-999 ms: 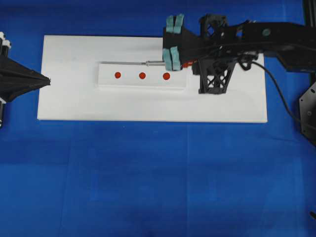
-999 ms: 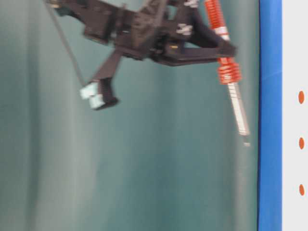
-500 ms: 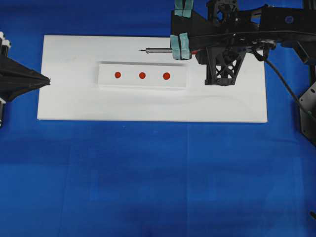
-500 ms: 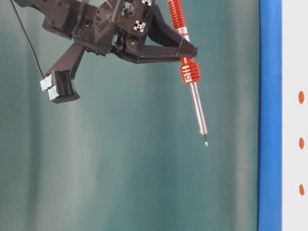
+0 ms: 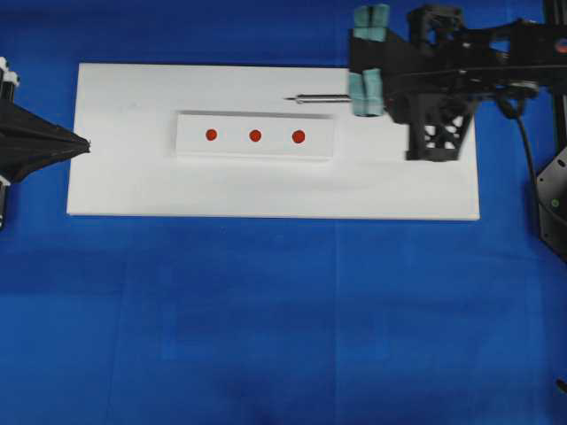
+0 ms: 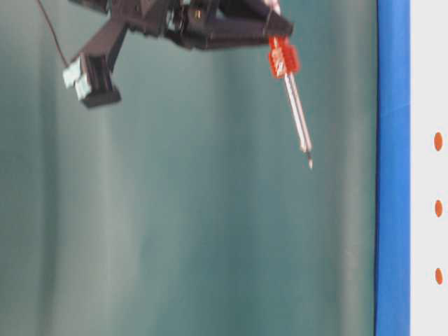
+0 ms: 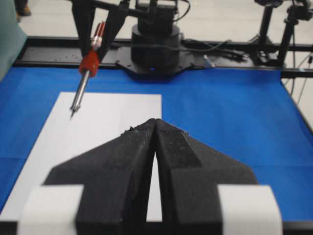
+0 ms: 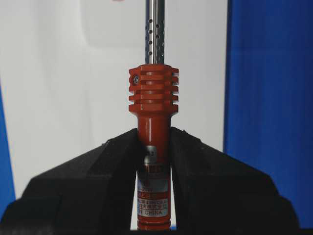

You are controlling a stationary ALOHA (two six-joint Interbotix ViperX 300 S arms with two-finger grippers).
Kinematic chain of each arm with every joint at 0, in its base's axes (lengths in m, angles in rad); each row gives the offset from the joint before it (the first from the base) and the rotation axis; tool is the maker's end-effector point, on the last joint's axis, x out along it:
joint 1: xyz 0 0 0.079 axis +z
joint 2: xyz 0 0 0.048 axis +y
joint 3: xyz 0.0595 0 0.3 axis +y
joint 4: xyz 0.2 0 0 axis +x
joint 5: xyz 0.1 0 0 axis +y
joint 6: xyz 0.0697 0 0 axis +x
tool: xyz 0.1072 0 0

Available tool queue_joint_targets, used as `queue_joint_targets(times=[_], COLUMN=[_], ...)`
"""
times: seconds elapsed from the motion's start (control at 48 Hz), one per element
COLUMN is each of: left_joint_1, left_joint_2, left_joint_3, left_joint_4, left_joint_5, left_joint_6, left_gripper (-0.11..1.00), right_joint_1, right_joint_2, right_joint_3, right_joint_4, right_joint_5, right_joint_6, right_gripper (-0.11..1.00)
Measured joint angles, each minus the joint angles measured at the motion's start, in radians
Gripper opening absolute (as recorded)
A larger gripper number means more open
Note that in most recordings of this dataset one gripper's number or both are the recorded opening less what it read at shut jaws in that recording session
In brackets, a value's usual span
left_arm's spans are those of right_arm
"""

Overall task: Touch the tip of the soldering iron to the mark.
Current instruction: 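Lift the iron with the right gripper and shift it further right, then lower the iron tip onto the rightmost red dot, then hold the iron tip on the rightmost red dot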

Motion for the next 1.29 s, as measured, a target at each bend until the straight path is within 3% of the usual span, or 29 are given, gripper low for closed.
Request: queue_joint_targets(times=[0.437, 0.708, 1.291], left_joint_1=[0.000, 0.000, 0.000], left_joint_2=[0.000, 0.000, 0.000], left_joint_3=[0.000, 0.000, 0.000], left_joint_4=[0.000, 0.000, 0.002], left_joint_5=[0.000, 0.000, 0.000], left_joint_6=[0.000, 0.002, 0.002], left_gripper=[0.00, 0.00, 0.00], right_joint_1=[0.002, 0.002, 0.002], right_joint_2=[-0.071, 0.003, 0.143], right_joint_3=[0.060, 0.072, 0.149], right_joint_4=[0.006, 0.018, 0.037], right_joint_5=[0.012, -0.002, -0.173], right_joint_6=[0.002, 0.002, 0.000], right_gripper=[0.06, 0.06, 0.06])
